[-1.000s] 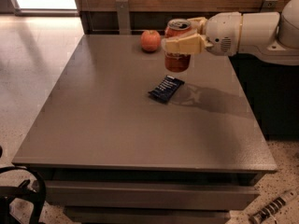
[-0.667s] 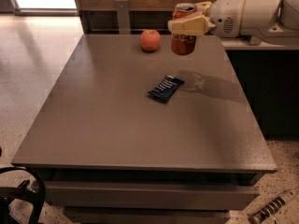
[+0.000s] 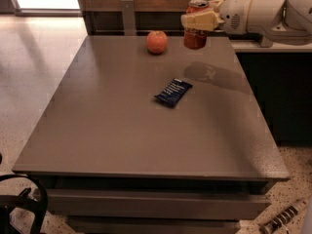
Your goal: Move coke can near apple
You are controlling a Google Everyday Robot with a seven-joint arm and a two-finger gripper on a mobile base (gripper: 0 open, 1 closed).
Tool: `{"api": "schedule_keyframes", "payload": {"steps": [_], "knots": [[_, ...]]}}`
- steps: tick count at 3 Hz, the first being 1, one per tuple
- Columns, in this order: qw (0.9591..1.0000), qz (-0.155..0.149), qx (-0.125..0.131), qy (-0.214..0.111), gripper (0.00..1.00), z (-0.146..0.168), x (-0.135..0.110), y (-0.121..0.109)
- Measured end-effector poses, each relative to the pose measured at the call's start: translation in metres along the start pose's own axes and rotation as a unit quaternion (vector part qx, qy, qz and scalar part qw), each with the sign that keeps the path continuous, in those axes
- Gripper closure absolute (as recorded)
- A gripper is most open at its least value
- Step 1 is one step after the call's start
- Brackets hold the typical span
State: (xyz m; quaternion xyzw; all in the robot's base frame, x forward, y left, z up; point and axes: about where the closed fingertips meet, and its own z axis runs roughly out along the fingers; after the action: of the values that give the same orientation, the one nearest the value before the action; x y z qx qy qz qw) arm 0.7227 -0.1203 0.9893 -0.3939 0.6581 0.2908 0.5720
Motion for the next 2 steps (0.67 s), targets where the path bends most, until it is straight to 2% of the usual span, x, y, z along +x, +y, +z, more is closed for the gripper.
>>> {"api": "schedule_keyframes", "payload": {"steps": [1,2], "knots": [[0.9992,-0.027,0.023,0.019,1.0,0.0094,0.0074,-0.0196],[0.999,-0.026,0.028,0.021,1.0,0.0092,0.0089,-0.0214]]}}
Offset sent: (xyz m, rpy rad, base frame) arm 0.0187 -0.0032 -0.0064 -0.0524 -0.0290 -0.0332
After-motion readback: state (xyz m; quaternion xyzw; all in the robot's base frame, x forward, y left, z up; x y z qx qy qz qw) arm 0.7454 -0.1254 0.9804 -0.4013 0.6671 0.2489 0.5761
